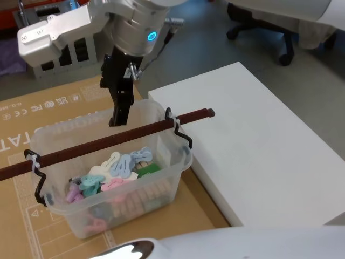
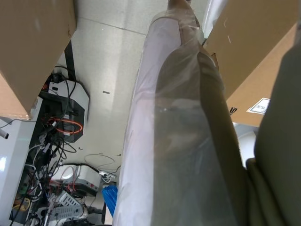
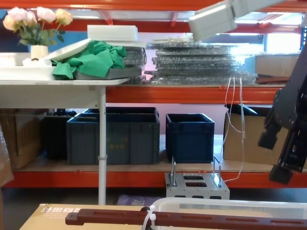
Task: Use one hand to grasp the basket and place it at the designated location.
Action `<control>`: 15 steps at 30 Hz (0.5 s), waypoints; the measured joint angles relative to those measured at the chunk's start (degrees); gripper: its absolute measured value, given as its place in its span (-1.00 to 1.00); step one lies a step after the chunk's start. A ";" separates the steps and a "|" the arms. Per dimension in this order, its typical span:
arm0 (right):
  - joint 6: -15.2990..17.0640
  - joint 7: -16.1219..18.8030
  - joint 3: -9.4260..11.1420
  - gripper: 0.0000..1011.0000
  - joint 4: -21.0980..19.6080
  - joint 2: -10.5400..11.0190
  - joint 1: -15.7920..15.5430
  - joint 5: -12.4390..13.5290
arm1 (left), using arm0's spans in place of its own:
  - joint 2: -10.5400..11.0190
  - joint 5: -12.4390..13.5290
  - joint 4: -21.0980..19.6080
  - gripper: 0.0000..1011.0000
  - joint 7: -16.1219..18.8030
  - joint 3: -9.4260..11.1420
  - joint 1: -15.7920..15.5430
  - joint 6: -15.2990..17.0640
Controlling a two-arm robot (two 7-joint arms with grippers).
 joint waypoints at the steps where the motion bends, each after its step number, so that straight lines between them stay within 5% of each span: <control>1: -0.02 0.02 0.29 0.98 -0.11 0.18 0.02 0.09 | 0.00 0.00 0.00 -1.00 0.00 0.00 0.00 0.00; 15: -0.18 0.29 2.01 0.98 -0.99 1.13 -0.39 0.60 | 0.00 0.00 0.00 -1.00 0.00 0.00 0.00 0.00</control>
